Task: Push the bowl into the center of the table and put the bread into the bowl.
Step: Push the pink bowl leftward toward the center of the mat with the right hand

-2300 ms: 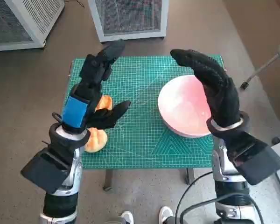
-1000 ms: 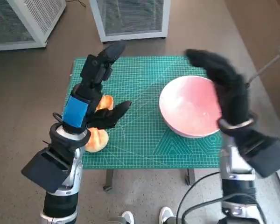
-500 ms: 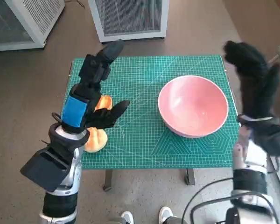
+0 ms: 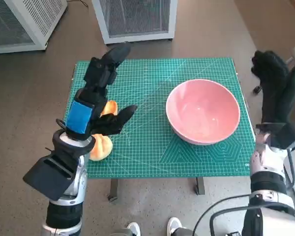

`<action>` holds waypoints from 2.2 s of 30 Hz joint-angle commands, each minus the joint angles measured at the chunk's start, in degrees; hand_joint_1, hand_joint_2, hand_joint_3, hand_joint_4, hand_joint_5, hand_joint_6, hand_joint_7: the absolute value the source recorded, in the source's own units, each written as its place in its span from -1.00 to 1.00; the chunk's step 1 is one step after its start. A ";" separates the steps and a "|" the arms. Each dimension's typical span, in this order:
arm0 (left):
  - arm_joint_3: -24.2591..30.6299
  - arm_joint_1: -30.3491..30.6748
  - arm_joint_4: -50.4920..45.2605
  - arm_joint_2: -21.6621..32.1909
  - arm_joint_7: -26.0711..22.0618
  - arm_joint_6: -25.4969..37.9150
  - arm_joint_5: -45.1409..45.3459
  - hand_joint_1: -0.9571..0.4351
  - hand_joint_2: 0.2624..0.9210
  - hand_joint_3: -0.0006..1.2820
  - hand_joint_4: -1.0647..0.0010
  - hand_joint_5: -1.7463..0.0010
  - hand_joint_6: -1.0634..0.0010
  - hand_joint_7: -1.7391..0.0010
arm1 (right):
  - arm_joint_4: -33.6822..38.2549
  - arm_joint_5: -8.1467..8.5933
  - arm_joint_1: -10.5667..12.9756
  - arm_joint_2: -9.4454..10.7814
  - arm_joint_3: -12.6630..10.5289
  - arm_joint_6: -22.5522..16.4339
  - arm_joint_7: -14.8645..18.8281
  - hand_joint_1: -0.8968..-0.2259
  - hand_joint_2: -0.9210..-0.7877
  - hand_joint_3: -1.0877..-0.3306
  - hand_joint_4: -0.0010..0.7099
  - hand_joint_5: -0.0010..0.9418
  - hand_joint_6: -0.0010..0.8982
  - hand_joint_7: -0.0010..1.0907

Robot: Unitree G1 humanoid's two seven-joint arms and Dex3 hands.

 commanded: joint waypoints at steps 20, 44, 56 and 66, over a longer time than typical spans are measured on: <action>1.03 0.02 1.30 1.31 -1.39 -1.95 -1.35 -0.37 1.00 -0.34 0.98 0.57 1.00 0.36 | 8.72 1.49 1.12 3.91 -3.56 15.53 -2.51 0.34 -1.00 0.15 -0.25 -0.99 -0.97 -0.07; 3.10 3.04 -1.70 3.43 -2.39 -0.42 -2.05 -0.39 1.00 -0.37 0.84 0.75 1.00 0.39 | 9.62 6.11 -3.17 12.58 -9.00 21.79 0.15 0.26 -1.00 0.22 -0.27 -0.98 -0.88 -0.19; 4.05 5.01 -3.82 3.85 -1.54 0.18 -1.30 -0.39 1.00 -0.38 0.73 0.87 0.99 0.42 | 9.76 5.48 -5.83 14.92 -7.75 22.43 0.32 0.33 -1.00 0.17 -0.27 -0.99 -0.86 -0.06; 4.71 6.01 -4.18 3.84 -0.79 -0.16 -1.31 -0.41 1.00 -0.40 0.65 0.92 0.96 0.42 | 10.10 5.30 -7.08 16.84 -7.55 23.43 0.28 0.40 -1.00 0.04 -0.36 -0.99 -0.95 -0.06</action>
